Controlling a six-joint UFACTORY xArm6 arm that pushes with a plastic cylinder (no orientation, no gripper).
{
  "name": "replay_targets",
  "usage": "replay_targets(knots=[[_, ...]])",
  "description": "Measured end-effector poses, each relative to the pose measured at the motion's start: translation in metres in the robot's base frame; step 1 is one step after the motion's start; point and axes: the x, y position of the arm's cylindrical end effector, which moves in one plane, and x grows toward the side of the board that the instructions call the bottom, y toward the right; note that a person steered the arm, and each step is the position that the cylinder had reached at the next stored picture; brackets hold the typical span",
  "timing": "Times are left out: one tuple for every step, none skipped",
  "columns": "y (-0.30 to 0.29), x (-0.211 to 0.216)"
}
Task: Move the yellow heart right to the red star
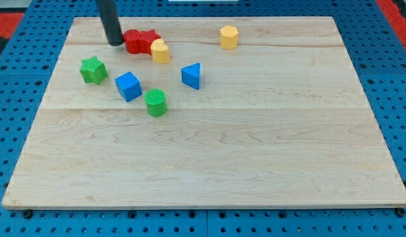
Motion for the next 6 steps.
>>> replay_targets(knots=[[0.056,0.002],[0.104,0.004],[0.050,0.006],[0.035,0.029],[0.067,0.079],[0.102,0.060]])
